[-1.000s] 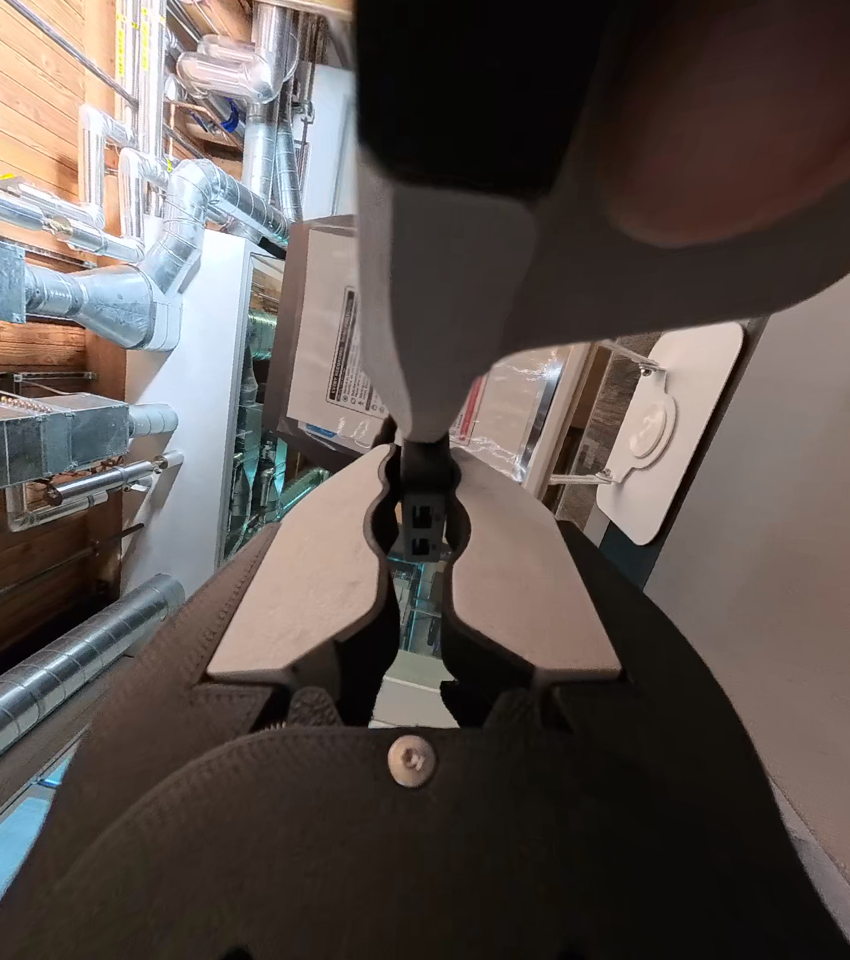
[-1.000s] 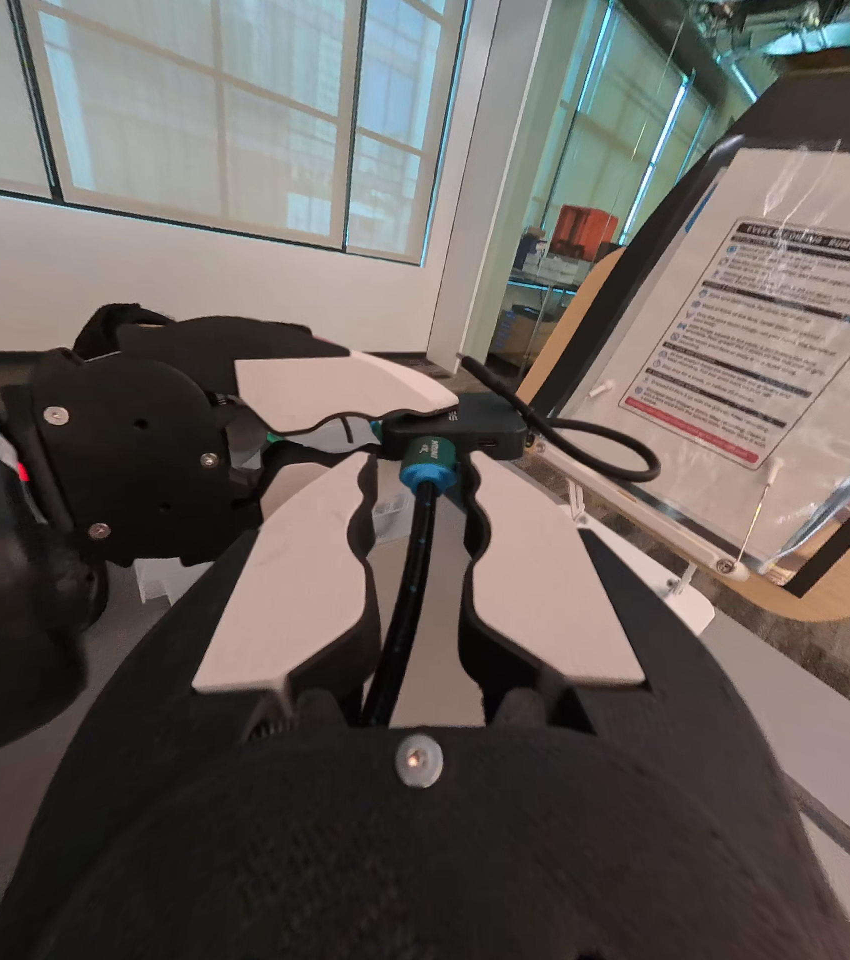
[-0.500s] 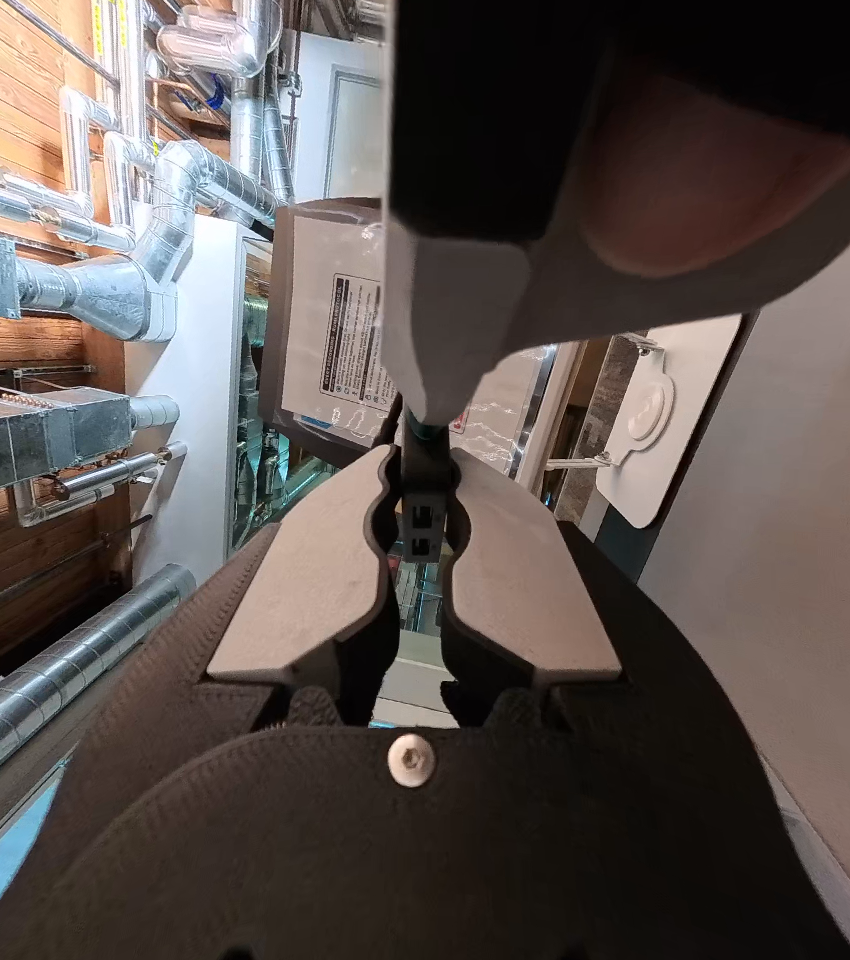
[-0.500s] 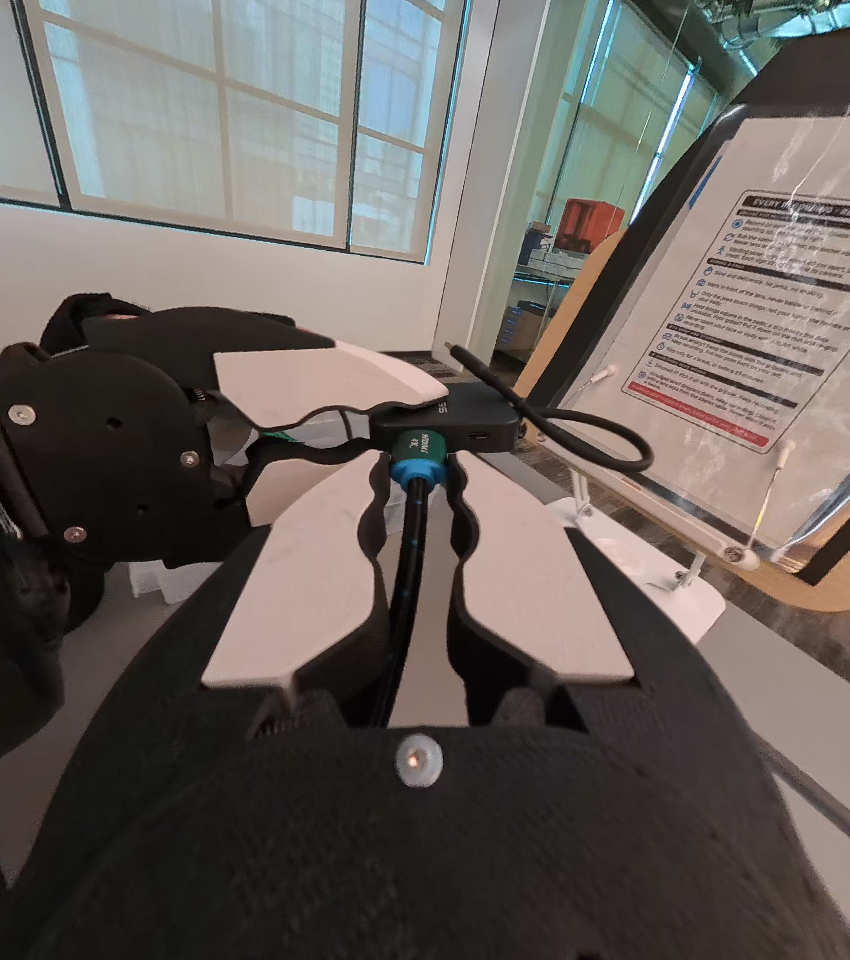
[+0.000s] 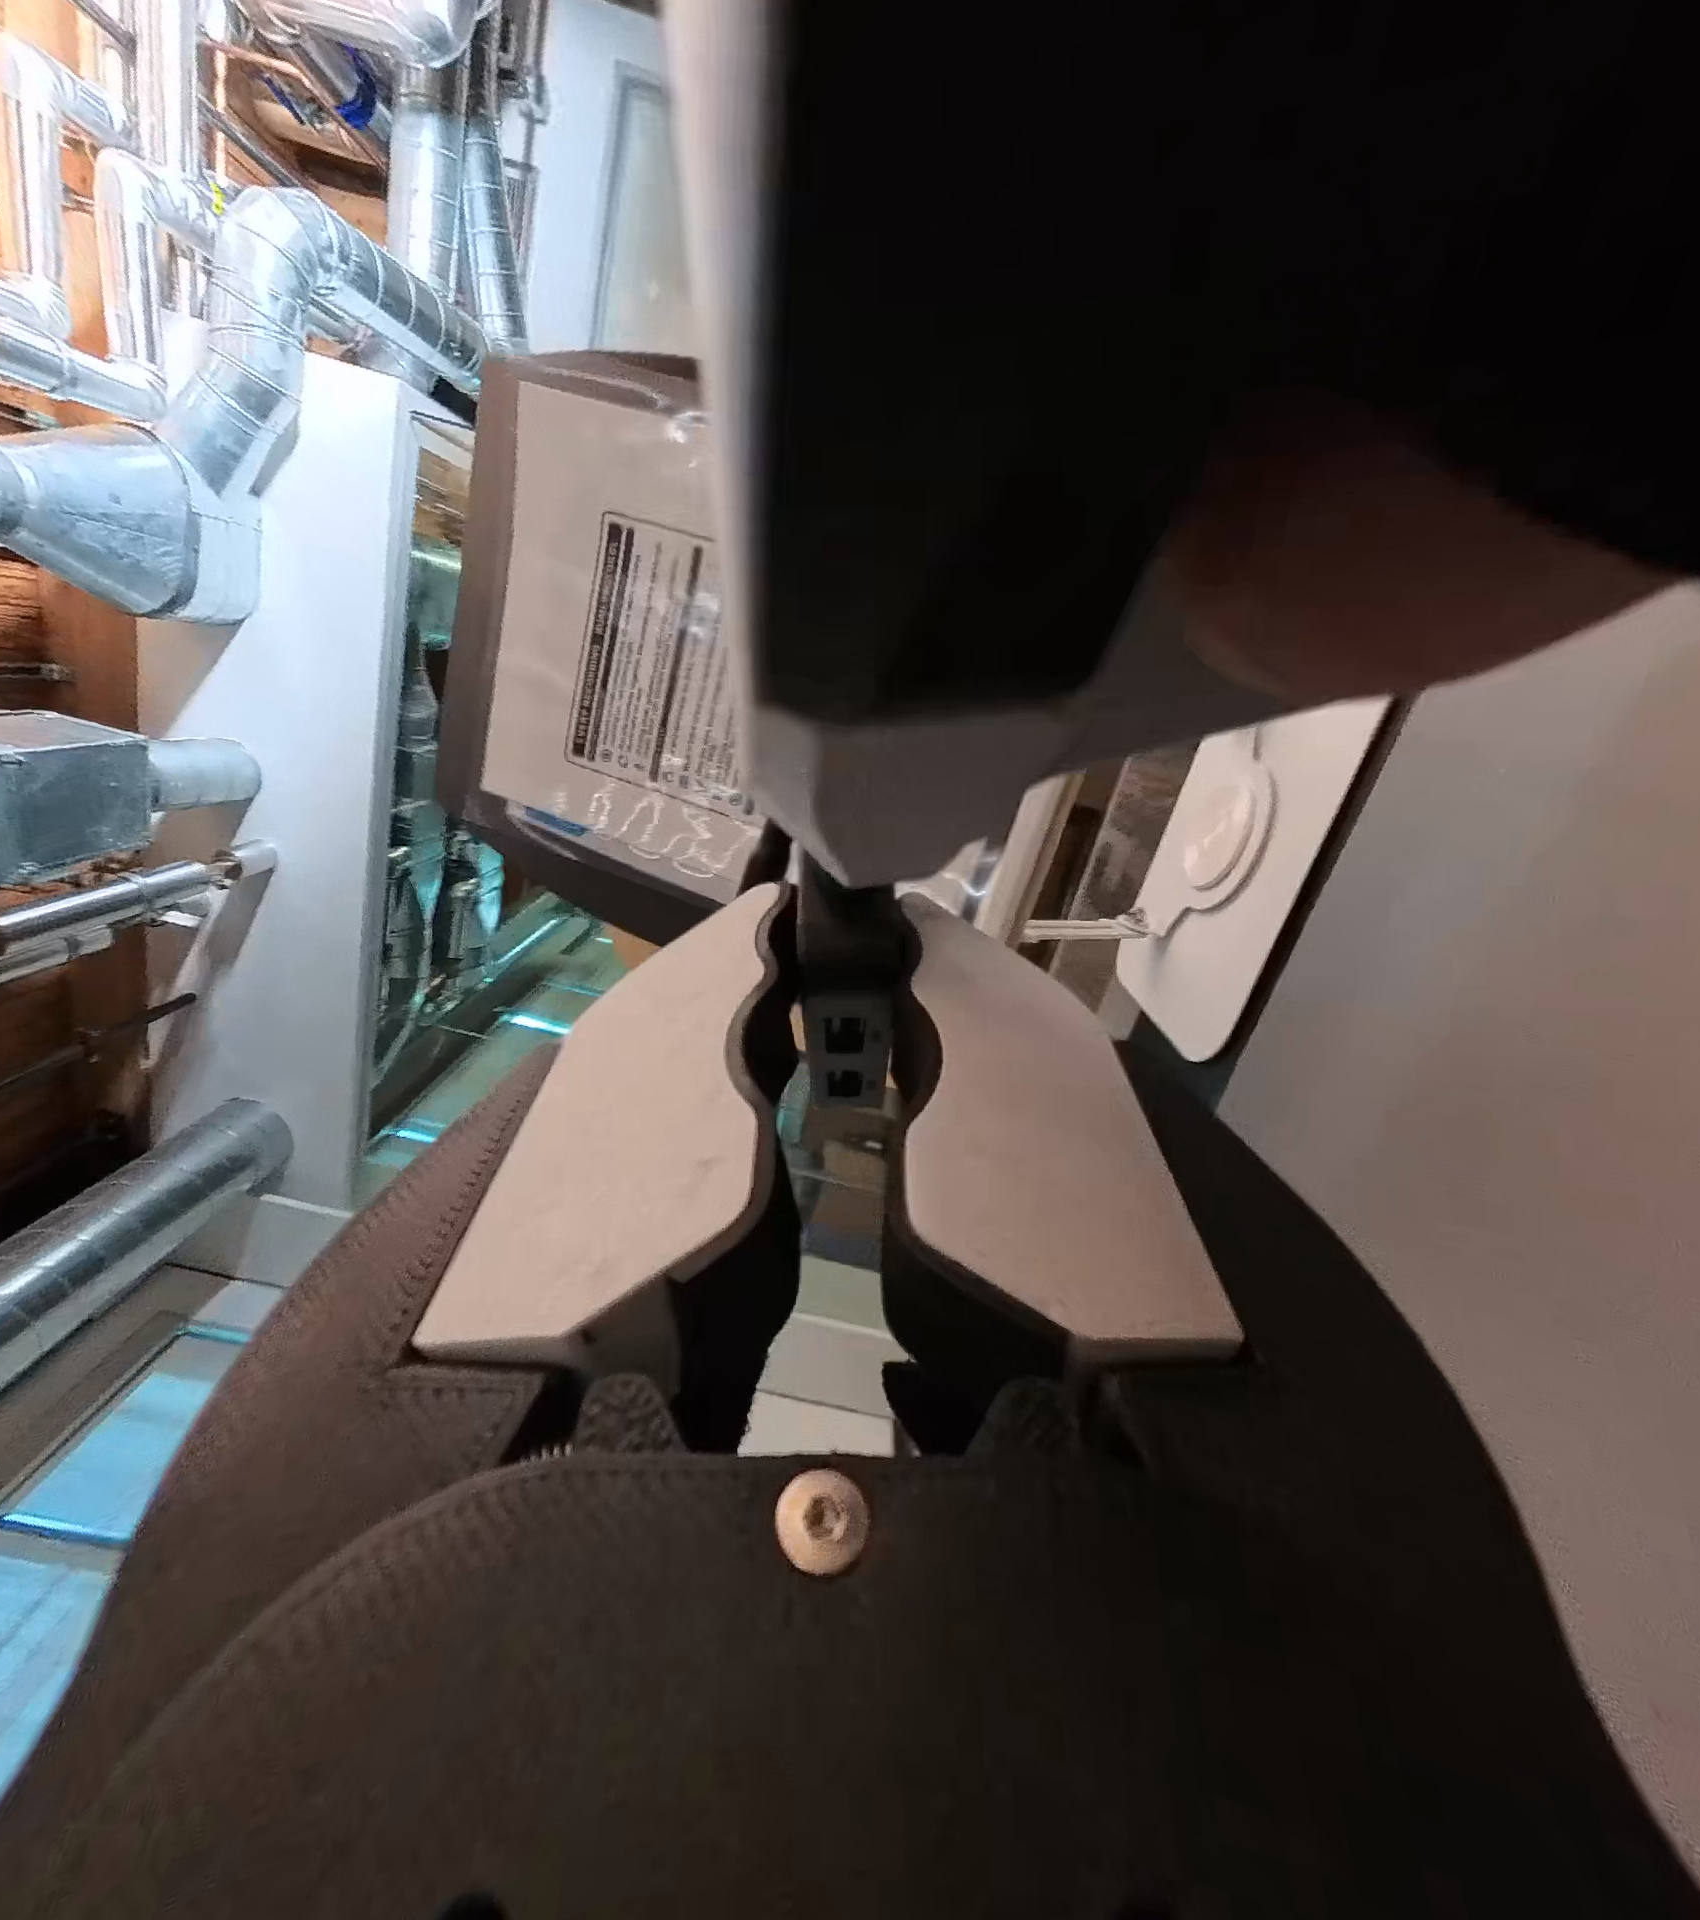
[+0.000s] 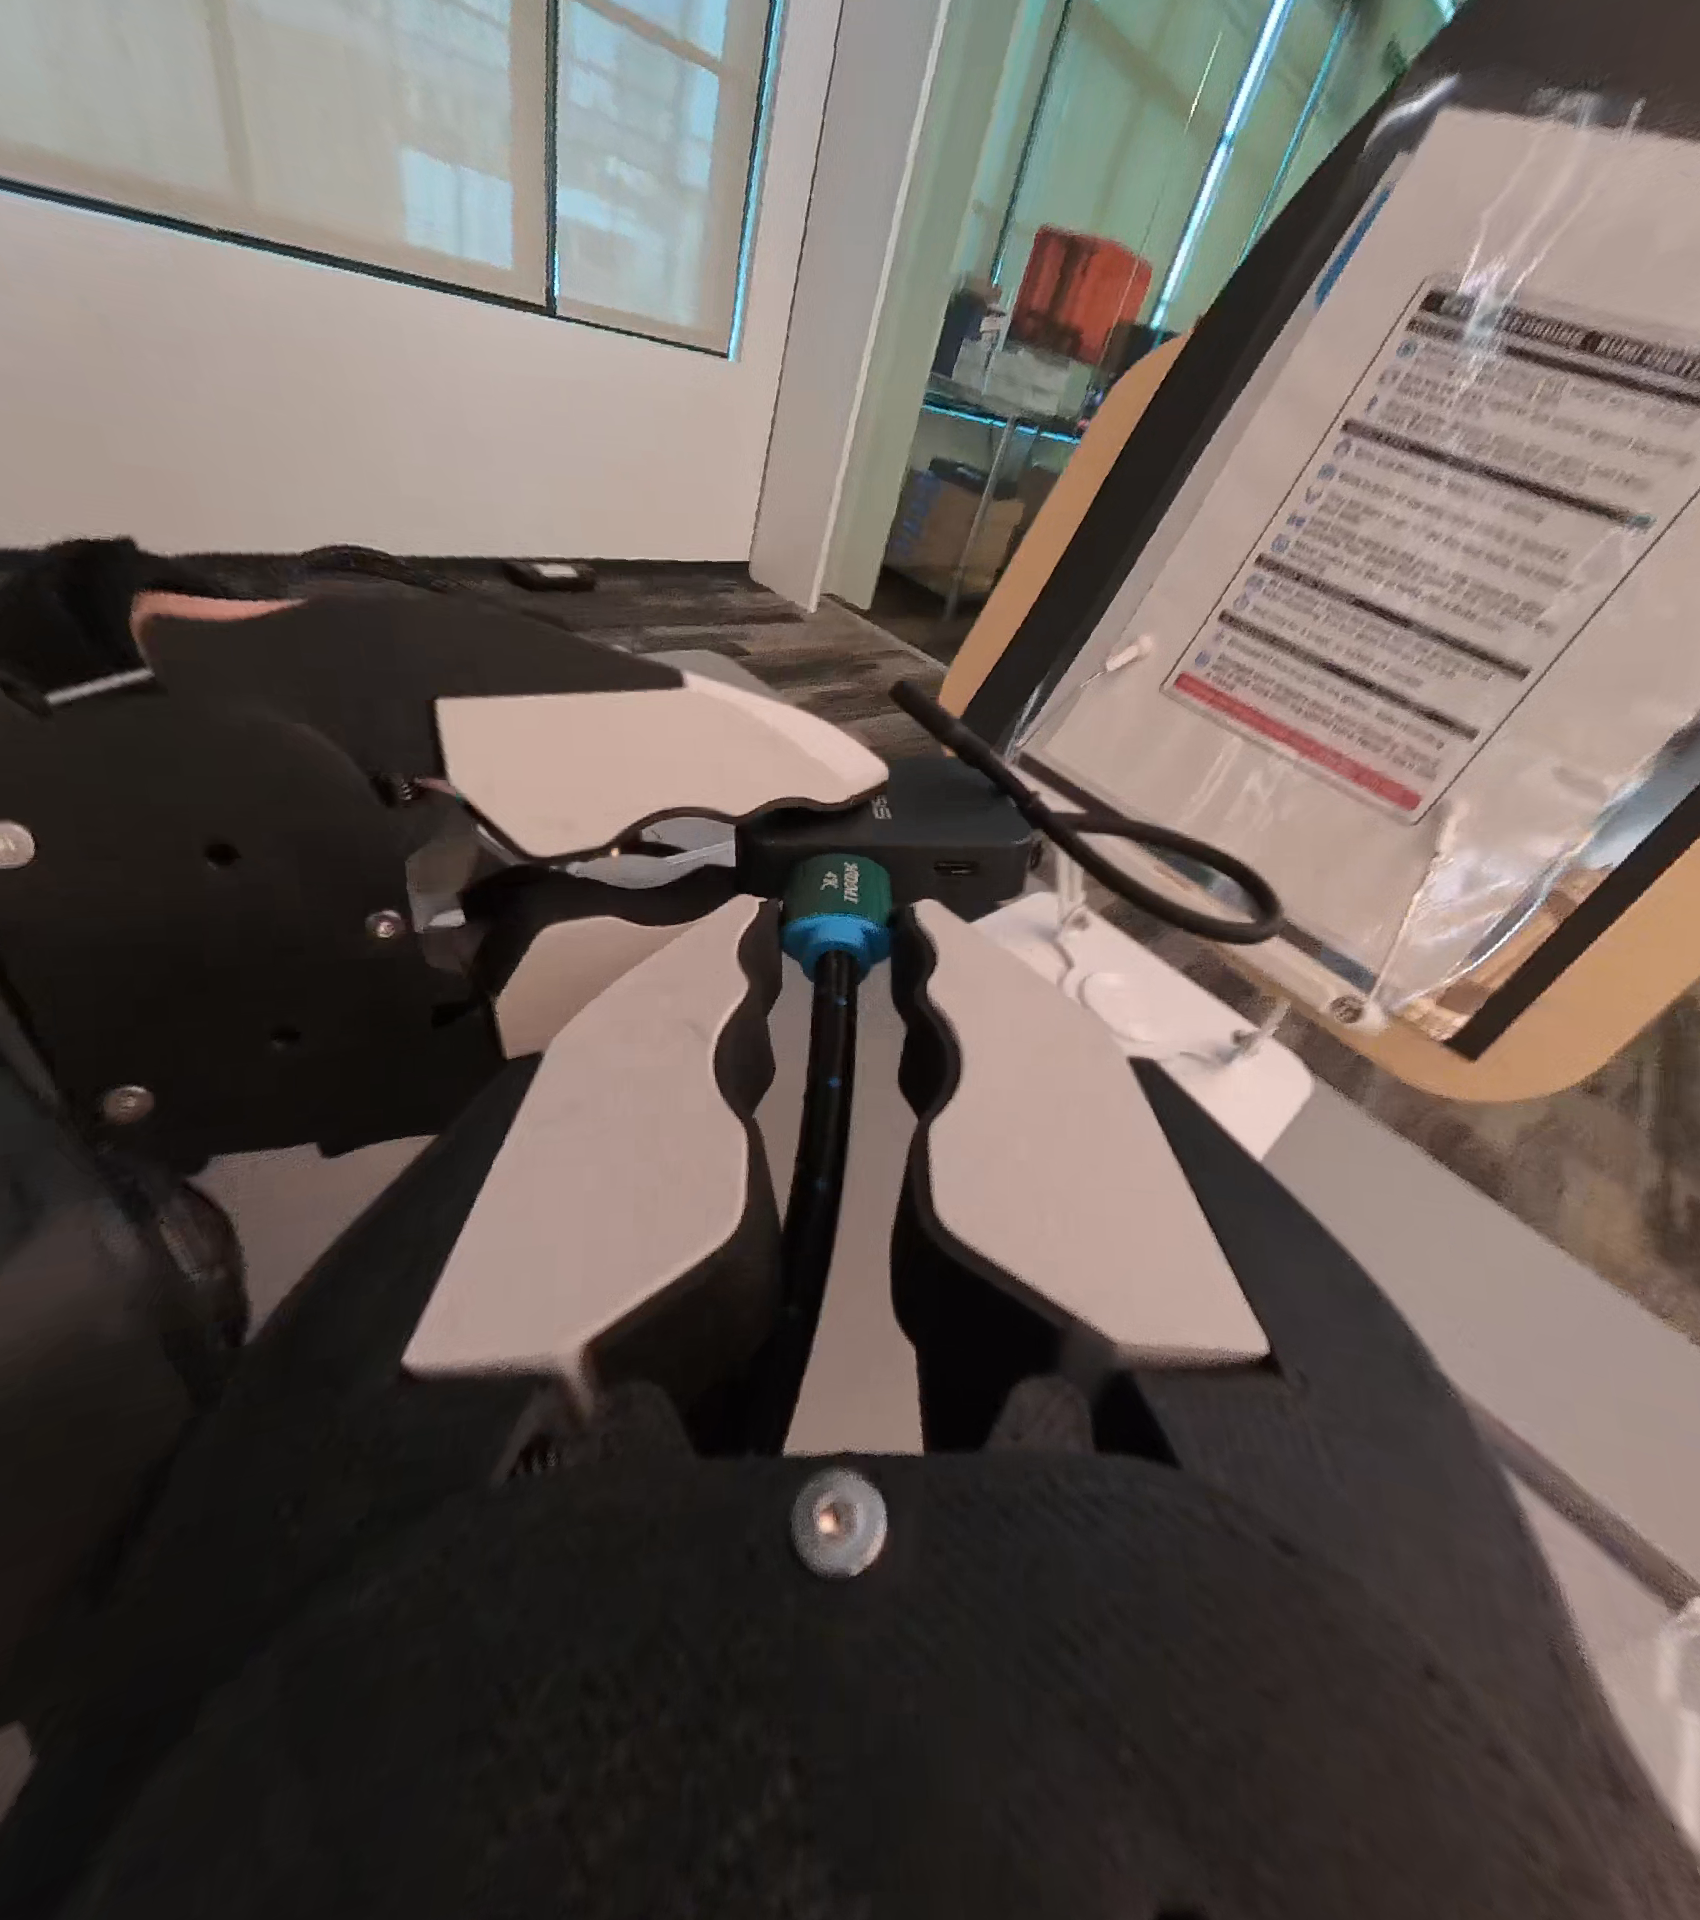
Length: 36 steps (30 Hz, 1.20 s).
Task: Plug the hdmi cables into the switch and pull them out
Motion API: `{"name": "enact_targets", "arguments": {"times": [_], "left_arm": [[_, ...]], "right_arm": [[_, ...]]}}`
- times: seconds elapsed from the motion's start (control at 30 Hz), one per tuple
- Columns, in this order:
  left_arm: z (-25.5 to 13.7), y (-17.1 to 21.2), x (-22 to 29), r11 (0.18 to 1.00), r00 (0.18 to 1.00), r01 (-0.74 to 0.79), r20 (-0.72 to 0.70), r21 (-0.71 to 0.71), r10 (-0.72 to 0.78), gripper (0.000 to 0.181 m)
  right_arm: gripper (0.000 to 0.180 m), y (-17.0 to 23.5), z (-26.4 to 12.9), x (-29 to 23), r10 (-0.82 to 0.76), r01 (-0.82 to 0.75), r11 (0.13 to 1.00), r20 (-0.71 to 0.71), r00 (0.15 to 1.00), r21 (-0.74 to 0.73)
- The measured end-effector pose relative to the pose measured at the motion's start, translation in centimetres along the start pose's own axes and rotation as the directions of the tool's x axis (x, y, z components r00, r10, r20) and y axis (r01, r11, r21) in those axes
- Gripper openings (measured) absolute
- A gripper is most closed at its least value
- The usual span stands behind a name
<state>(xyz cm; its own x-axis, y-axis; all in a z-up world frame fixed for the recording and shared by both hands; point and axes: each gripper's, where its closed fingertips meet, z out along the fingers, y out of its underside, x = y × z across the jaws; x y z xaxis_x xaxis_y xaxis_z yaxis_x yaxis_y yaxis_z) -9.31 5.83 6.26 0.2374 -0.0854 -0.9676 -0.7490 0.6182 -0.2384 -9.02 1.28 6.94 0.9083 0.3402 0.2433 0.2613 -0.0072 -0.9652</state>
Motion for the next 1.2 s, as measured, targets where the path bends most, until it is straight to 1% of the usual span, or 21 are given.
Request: {"name": "enact_targets", "arguments": {"times": [0.03, 0.07, 0.13, 0.23, 0.37, 0.53, 0.57, 0.67, 0.73, 0.8, 0.87, 0.93, 0.97, 1.03, 1.07, 1.1, 1.13, 1.17, 1.2], "left_arm": [[0.0, -0.1, -0.3, 1.0, 1.0, 0.0, 0.011, 0.012, 0.0, 0.013], [-0.1, -0.2, -0.5, 1.0, 1.0, 0.01, 0.013, 0.026, -0.01, 0.014], [-0.2, -0.3, -0.9, 0.999, 1.0, 0.021, 0.021, 0.039, -0.022, 0.014], [-0.3, -0.1, -1.1, 0.999, 0.999, 0.043, 0.01, 0.027, -0.043, 0.014], [-0.4, -0.2, -1.7, 0.998, 0.998, 0.057, 0.024, 0.036, -0.058, 0.015], [-0.6, -0.4, -2.1, 0.996, 0.997, 0.069, 0.03, 0.049, -0.071, 0.015], [-0.7, -0.5, -2.2, 0.996, 0.997, 0.077, 0.024, 0.055, -0.079, 0.015], [-0.8, -0.5, -2.3, 0.995, 0.997, 0.081, 0.013, 0.057, -0.082, 0.015], [-0.8, -0.5, -2.3, 0.994, 0.996, 0.089, 0.012, 0.064, -0.09, 0.015], [-0.9, -0.5, -2.5, 0.996, 0.997, 0.065, 0.032, 0.063, -0.068, 0.015], [-1.2, -0.9, -3.0, 0.993, 0.996, 0.069, 0.049, 0.092, -0.073, 0.015], [-1.3, -0.8, -3.1, 0.977, 0.983, 0.18, 0.002, 0.112, -0.182, 0.021], [-1.2, -0.5, -3.3, 0.964, 0.969, 0.247, -0.028, 0.096, -0.245, 0.028], [-1.3, -0.3, -3.9, 0.933, 0.936, 0.35, -0.082, 0.084, -0.344, 0.061], [-1.6, -0.6, -3.9, 0.906, 0.907, 0.412, -0.134, 0.094, -0.399, 0.069], [-2.0, -1.2, -4.0, 0.863, 0.861, 0.492, -0.208, 0.113, -0.464, 0.074], [-2.6, -2.0, -4.3, 0.8, 0.798, 0.583, -0.285, 0.144, -0.53, 0.08], [-3.3, -2.9, -5.0, 0.72, 0.725, 0.671, -0.358, 0.177, -0.588, 0.084], [-4.1, -3.6, -5.9, 0.629, 0.648, 0.75, -0.421, 0.207, -0.635, 0.084]], "right_arm": [[0.021, -0.1, -0.1, 0.0, 0.032, -0.032, 0.999, 0.018, 0.999, 0.005], [0.021, -0.3, -0.2, 0.0, 0.054, -0.054, 0.998, 0.04, 0.998, 0.017], [0.021, -0.7, -0.3, -0.1, 0.049, -0.051, 0.998, 0.055, 0.997, 0.032], [0.021, -0.9, -0.4, -0.2, 0.009, -0.01, 0.999, 0.023, 1.0, 0.045], [0.021, -1.5, -0.4, -0.3, 0.004, -0.004, 0.997, 0.002, 1.0, 0.071], [0.021, -1.9, -0.7, -0.4, -0.086, 0.089, 0.994, -0.049, 0.995, 0.066], [0.021, -2.0, -0.8, -0.5, -0.071, 0.073, 0.995, -0.032, 0.997, 0.07], [0.021, -2.1, -0.9, -0.4, 0.036, -0.04, 0.995, 0.047, 0.998, 0.094], [0.021, -2.1, -0.9, -0.5, 0.054, -0.061, 0.994, 0.067, 0.996, 0.096], [0.021, -2.2, -0.9, -0.5, -0.006, 0.002, 0.995, 0.047, 0.999, 0.098], [0.021, -2.6, -1.2, -0.6, -0.054, 0.049, 0.992, 0.039, 0.998, 0.114], [0.021, -2.9, -1.5, -0.4, -0.093, 0.091, 0.987, 0.011, 0.996, 0.131], [0.021, -3.0, -1.8, 0.2, -0.125, 0.129, 0.983, -0.039, 0.991, 0.134], [0.021, -3.6, -2.6, 1.3, -0.18, 0.196, 0.967, -0.104, 0.978, 0.166], [0.021, -4.0, -3.0, 1.6, -0.184, 0.205, 0.96, -0.118, 0.976, 0.193], [0.021, -4.4, -3.4, 1.8, -0.186, 0.211, 0.953, -0.131, 0.974, 0.216], [0.021, -4.7, -3.7, 1.9, -0.193, 0.223, 0.944, -0.141, 0.971, 0.242], [0.021, -4.9, -3.9, 1.8, -0.191, 0.223, 0.939, -0.144, 0.971, 0.261], [0.021, -5.2, -4.0, 1.5, -0.196, 0.227, 0.931, -0.134, 0.971, 0.285]]}}
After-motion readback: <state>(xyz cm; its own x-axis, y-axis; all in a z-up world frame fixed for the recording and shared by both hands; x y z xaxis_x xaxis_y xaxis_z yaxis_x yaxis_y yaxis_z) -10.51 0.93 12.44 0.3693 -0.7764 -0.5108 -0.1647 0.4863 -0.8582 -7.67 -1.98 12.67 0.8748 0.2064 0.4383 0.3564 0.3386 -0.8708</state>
